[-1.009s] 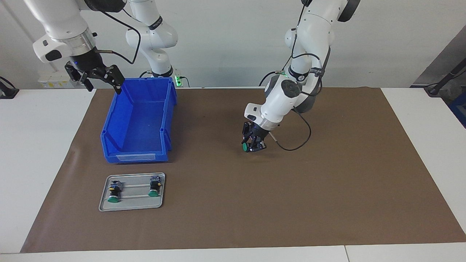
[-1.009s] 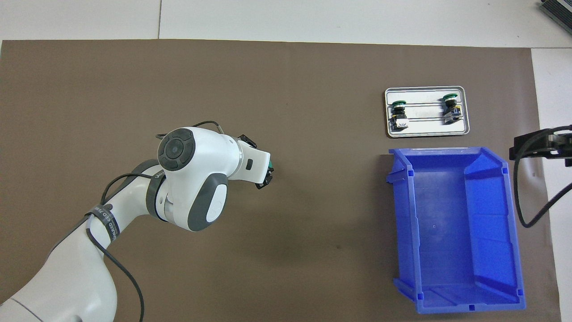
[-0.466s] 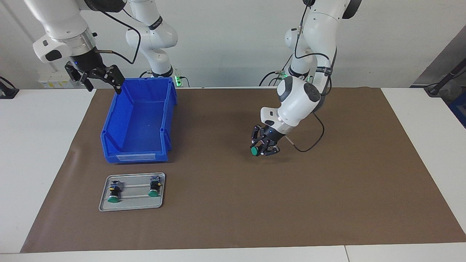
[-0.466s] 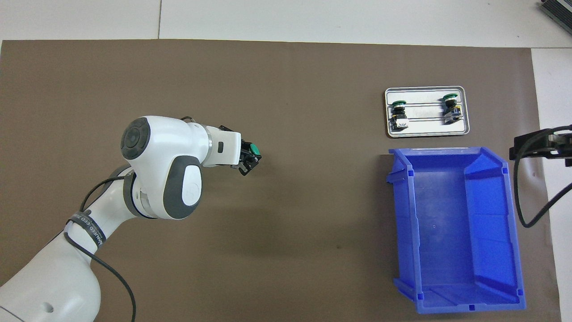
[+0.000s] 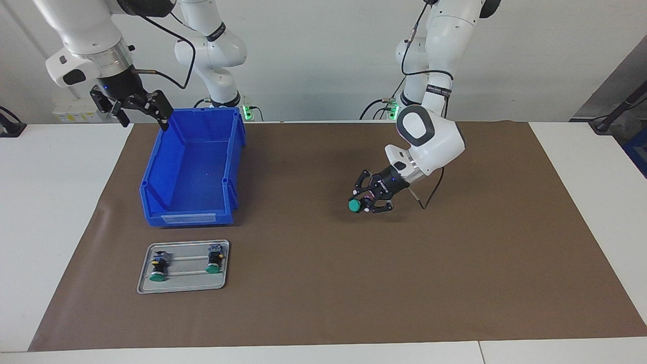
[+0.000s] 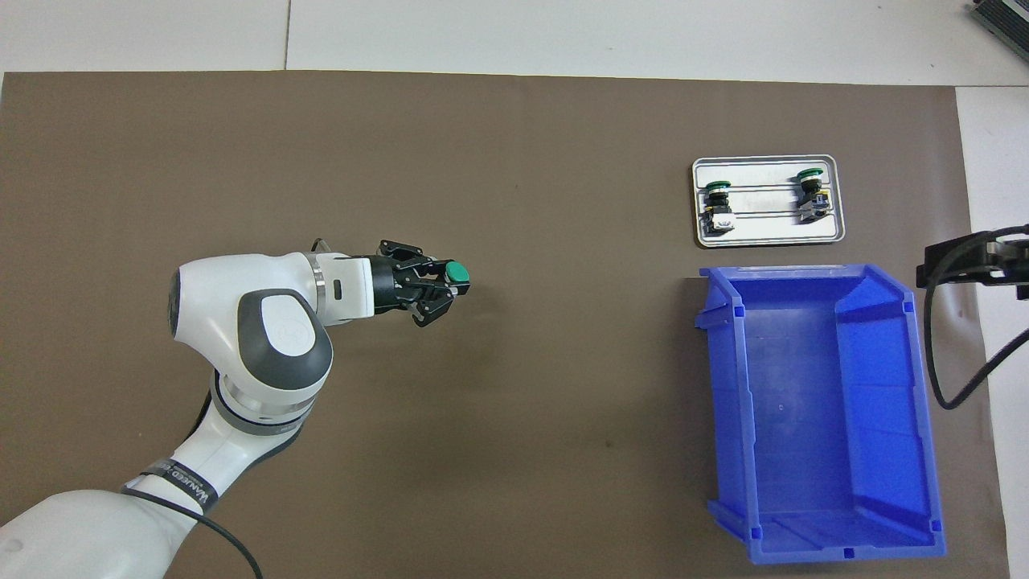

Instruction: Place and press button with both arms

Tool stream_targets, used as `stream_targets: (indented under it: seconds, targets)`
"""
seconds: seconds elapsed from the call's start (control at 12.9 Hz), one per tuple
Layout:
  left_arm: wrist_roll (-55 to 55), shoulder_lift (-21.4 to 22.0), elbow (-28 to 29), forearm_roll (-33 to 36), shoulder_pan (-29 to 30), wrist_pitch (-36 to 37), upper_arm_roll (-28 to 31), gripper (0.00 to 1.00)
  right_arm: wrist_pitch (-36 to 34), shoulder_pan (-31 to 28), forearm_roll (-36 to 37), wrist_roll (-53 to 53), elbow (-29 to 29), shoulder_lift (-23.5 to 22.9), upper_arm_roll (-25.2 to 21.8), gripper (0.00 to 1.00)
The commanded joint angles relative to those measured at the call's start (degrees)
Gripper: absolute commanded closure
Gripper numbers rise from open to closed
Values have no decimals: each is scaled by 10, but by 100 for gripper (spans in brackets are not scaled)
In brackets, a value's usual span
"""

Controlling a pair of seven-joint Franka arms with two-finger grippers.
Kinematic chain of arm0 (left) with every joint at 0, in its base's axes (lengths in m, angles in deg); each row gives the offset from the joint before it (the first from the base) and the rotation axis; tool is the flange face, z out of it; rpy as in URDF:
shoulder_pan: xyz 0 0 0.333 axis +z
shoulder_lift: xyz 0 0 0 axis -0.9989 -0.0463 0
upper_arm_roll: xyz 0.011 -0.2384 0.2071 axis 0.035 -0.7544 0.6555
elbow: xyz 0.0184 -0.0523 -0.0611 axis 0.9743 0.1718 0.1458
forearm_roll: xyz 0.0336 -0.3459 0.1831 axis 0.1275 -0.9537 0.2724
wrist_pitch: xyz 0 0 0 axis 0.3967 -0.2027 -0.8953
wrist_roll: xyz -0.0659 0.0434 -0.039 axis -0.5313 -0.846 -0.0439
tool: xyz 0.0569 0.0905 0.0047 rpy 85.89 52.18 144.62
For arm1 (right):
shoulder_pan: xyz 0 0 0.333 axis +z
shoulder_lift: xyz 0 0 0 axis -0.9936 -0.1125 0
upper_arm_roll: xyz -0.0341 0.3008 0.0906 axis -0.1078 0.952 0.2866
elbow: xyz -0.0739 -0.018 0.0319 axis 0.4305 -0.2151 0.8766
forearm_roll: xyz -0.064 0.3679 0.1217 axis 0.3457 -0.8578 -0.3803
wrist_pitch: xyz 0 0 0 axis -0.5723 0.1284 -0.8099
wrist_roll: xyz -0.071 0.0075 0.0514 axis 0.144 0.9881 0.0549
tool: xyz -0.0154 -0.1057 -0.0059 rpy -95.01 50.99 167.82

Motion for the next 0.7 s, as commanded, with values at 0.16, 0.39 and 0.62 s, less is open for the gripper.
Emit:
stream_targets:
  seconds: [0.16,0.39,0.62]
  targets:
    - [-236,77,101,-306,-28,19,12,100,5,1,3,8,5,3,-2,0]
    - [-299,107,148,-363,-20,72,14,100,5,2,3,8,5,3,-2,0]
    - [-409,133,208,-426,-10,168,35,100,5,1,3,8,5,3,-2,0]
